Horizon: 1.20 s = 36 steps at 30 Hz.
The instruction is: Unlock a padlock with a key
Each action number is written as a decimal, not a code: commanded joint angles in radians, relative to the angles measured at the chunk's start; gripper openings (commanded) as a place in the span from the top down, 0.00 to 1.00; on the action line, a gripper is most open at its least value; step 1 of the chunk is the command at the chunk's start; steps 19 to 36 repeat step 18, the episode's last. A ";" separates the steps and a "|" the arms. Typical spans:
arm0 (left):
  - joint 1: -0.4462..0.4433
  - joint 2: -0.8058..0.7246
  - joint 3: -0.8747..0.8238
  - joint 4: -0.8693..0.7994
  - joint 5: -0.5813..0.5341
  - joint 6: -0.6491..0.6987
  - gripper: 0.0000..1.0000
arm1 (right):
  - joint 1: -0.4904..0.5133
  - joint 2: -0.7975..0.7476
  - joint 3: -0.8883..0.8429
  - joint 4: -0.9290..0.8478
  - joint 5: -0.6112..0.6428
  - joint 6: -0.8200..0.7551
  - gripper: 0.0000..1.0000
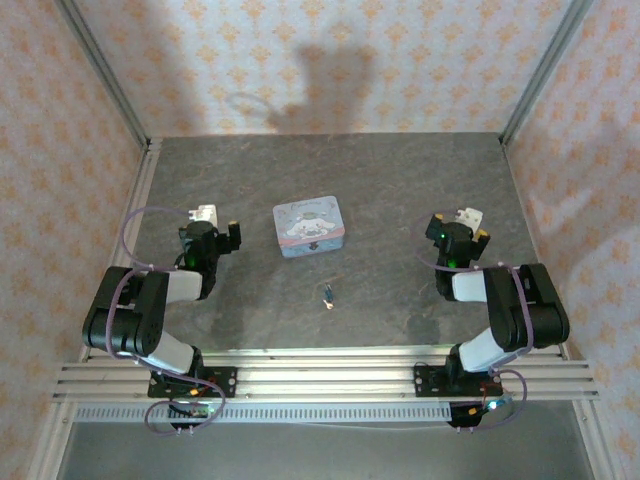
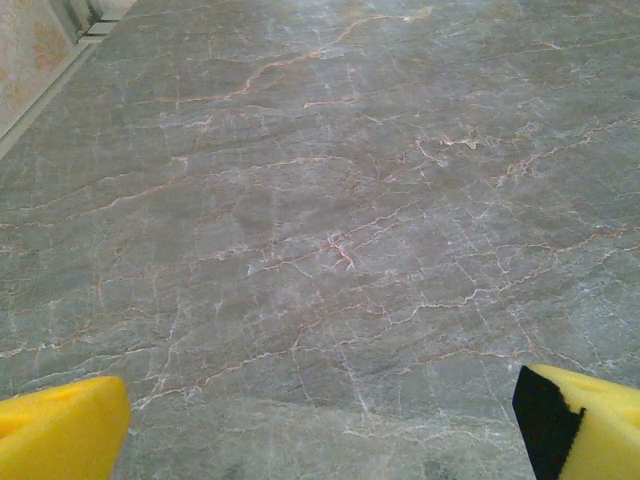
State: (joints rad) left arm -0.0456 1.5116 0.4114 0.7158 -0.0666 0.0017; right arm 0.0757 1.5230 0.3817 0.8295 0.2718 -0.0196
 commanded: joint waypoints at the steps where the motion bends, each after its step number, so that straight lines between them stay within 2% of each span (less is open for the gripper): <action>1: 0.003 -0.013 0.020 0.019 -0.009 0.017 0.00 | -0.007 0.000 0.014 -0.002 -0.003 0.017 0.01; 9: 0.003 -0.014 0.020 0.020 -0.009 0.016 0.00 | -0.007 0.002 0.014 -0.004 -0.003 0.015 0.01; 13: 0.003 -0.013 0.020 0.019 -0.009 0.017 0.00 | -0.011 0.005 0.031 -0.028 -0.097 -0.016 0.00; 36: 0.003 -0.013 0.020 0.019 -0.009 0.016 0.00 | -0.011 0.001 0.024 -0.017 -0.097 -0.016 0.00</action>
